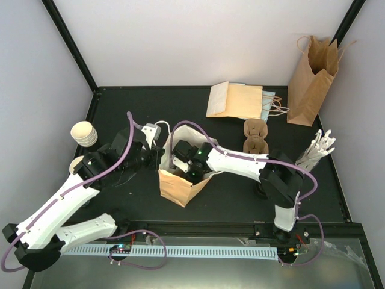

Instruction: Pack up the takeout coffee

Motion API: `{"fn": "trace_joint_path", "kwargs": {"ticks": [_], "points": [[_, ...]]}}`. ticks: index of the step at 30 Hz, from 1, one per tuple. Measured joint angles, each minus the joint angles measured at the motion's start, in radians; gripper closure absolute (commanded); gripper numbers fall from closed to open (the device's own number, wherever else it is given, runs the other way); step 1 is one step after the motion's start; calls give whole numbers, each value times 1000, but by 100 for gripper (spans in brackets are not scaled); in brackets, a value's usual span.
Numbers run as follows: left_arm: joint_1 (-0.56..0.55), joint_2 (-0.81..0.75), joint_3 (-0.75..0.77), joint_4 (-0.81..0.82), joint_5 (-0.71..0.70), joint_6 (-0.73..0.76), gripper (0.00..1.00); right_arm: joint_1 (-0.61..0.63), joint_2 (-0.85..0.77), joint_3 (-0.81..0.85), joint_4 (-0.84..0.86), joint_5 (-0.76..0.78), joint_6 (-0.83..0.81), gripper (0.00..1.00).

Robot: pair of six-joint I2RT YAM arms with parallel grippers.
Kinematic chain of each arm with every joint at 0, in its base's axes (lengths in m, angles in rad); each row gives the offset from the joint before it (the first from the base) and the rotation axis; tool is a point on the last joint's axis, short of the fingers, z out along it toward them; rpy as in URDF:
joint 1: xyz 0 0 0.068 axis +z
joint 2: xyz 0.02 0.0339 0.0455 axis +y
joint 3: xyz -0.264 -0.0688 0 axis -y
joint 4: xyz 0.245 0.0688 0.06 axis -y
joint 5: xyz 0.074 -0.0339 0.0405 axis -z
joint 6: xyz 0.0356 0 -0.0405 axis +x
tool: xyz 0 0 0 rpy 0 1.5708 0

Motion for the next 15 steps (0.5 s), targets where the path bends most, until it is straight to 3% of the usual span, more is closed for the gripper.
{"fn": "trace_joint_path", "kwargs": {"ticks": [15], "points": [[37,-26,-34,20,39,0,99,22,51,-1,53,5,36,79]]}}
